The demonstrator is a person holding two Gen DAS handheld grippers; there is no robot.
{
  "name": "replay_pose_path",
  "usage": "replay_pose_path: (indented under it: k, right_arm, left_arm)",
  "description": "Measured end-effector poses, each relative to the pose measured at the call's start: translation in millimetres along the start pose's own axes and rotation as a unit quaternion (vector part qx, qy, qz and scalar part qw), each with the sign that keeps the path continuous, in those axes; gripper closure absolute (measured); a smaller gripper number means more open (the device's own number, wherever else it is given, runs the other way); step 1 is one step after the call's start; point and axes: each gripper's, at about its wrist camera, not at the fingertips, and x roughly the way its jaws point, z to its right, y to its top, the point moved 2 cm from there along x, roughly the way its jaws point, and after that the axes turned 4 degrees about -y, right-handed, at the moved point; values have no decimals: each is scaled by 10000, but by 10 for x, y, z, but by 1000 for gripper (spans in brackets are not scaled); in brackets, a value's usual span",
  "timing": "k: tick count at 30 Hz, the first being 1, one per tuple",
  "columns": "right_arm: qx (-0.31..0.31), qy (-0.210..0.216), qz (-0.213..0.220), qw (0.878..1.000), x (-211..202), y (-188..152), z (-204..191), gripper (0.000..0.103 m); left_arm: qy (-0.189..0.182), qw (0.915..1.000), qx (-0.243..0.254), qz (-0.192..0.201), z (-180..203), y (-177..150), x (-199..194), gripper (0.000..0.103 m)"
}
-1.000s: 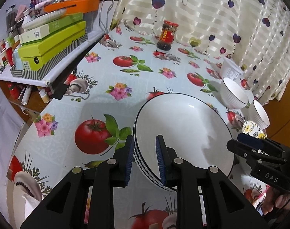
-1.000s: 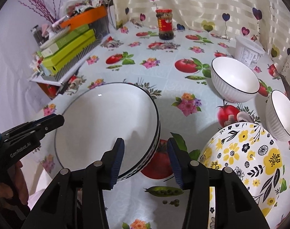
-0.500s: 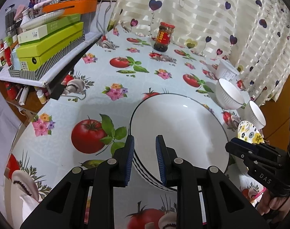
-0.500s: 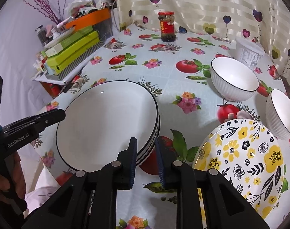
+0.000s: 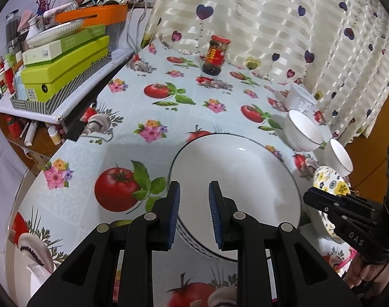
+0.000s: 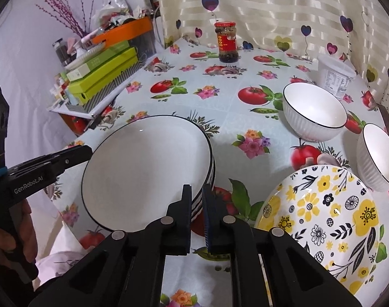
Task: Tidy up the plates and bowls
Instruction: 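Open the right tool and withdraw it from the plate stack, then move the left tool toward the white bowls beside the floral plate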
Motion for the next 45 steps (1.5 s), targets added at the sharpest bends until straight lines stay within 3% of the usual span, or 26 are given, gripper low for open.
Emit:
replay_pose_path:
  k: [11, 13, 15, 17, 25, 45]
  right_arm:
    - [337, 120, 132, 9993, -297, -34, 166, 93]
    - [398, 108, 129, 9991, -330, -34, 217, 88]
    - [447, 86, 142, 9989, -360, -35, 277, 70]
    - [531, 149, 202, 9983, -402, -44, 335, 62]
    - [933, -28, 363, 9950, -538, -88, 655, 62]
    - [1261, -347, 456, 9904, -682, -13, 1041, 62]
  left_arm:
    - [-425, 9984, 339, -145, 391, 32, 5, 80]
    - [-517, 9976, 416, -191, 480, 52, 23, 80]
    - [-630, 9964, 507, -243, 570, 69, 46, 80]
    - [-798, 9945, 612, -288, 685, 84, 62, 78]
    - [-1096, 9880, 1041, -321, 1081, 144, 119, 78]
    - [-1219, 9775, 1555, -733, 1526, 274, 410, 78]
